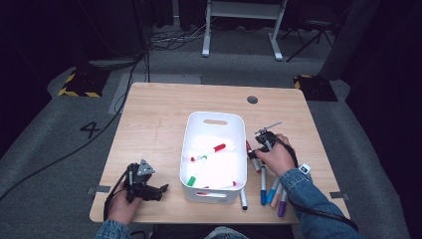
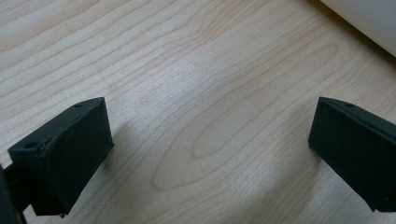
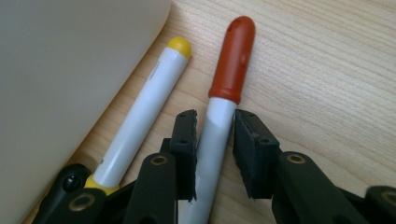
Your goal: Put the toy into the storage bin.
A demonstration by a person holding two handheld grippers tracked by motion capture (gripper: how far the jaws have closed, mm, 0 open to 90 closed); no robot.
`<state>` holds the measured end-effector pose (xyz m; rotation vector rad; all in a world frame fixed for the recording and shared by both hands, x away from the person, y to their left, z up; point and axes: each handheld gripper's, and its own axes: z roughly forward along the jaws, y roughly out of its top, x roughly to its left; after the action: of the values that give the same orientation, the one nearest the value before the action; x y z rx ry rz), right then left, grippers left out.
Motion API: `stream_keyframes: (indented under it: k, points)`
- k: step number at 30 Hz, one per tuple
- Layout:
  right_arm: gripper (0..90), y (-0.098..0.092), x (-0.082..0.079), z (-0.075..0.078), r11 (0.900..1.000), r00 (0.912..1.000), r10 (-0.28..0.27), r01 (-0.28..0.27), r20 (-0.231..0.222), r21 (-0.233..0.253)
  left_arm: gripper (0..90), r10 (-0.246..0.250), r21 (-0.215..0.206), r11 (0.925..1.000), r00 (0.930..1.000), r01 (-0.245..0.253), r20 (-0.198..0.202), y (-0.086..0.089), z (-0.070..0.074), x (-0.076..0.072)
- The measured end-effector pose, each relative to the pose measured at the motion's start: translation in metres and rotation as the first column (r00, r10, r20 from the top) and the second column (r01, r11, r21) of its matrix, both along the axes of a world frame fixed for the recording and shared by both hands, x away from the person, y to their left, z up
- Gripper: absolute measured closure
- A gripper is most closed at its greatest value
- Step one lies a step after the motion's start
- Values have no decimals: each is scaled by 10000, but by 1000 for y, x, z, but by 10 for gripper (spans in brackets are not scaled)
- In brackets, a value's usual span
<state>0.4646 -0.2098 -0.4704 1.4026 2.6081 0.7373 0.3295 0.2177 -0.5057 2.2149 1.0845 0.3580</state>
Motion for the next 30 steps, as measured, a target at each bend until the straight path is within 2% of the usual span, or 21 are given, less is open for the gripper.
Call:
stream_keyframes:
  k: [1, 2, 8, 13, 19, 30]
  points:
    - [711, 1, 0, 0, 9999, 10000, -88, 88, -26, 72, 0, -1, 1, 10000, 10000, 1, 1, 0, 0, 0]
    - [720, 2, 0, 0, 10000, 10000, -36, 36, 93, -80, 0, -2, 2, 10000, 10000, 2, 3, 0, 0, 0]
    - [771, 4, 0, 1, 9994, 9999, -119, 122, 100, -336, 0, -8, -9, 10000, 10000, 8, 1, 0, 0, 0]
    - [773, 3, 0, 1, 9994, 9996, -257, 260, 113, -246, 0, 2, 0, 10000, 10000, -2, 2, 0, 0, 0]
    - [773, -5, -1, 10, 9993, 9992, -304, 298, 258, 242, 0, 0, -3, 10000, 10000, 0, 1, 0, 0, 0]
    - [773, -17, -11, 41, 9945, 9963, -262, 176, 822, 1037, 0, 64, 43, 10000, 10000, -64, 29, 0, 0, 0]
